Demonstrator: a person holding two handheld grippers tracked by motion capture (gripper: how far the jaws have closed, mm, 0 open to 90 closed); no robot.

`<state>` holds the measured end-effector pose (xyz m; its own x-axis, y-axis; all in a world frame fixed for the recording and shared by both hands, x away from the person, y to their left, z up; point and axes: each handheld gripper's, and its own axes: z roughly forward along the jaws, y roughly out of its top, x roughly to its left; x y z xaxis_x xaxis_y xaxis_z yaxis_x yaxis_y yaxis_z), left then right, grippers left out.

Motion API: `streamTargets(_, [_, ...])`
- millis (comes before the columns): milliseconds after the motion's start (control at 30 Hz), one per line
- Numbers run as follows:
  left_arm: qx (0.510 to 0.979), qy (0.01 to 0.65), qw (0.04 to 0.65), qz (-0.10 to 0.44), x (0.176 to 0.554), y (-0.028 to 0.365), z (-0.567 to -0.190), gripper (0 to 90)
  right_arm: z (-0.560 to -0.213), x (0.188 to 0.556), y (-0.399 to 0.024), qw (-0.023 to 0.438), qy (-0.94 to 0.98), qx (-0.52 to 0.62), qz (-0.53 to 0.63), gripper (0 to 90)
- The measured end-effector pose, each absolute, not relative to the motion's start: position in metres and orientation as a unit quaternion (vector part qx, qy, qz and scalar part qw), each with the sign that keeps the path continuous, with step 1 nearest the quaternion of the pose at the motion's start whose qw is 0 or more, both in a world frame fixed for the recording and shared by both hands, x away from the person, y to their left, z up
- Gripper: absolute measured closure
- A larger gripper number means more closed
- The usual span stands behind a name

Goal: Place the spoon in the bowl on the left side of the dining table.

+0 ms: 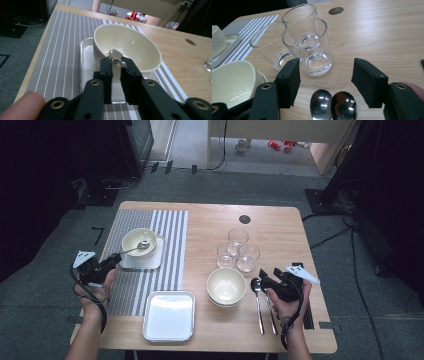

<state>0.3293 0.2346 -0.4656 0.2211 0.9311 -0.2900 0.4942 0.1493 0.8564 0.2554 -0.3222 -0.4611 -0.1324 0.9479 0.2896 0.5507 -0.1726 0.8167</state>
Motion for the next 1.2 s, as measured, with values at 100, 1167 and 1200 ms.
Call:
streamTargets(100, [0.602,0.589,0.49,0.224,0.336,0.239,-0.465,86.2,-0.461,0.255,-0.323,0.223,0.605,0.619,0.449,39.6])
streamTargets(1167, [0.605,0.616,0.453,0.219,0.421,0.243,-0.467,78.1,-0.463,0.255,-0.324,0.224,0.603,0.622,0.446,40.5])
streamTargets(1200, [0.607,0.616,0.453,0.218,0.423,0.242,-0.467,78.7,-0.463,0.255,-0.324,0.223,0.603,0.623,0.446,40.6])
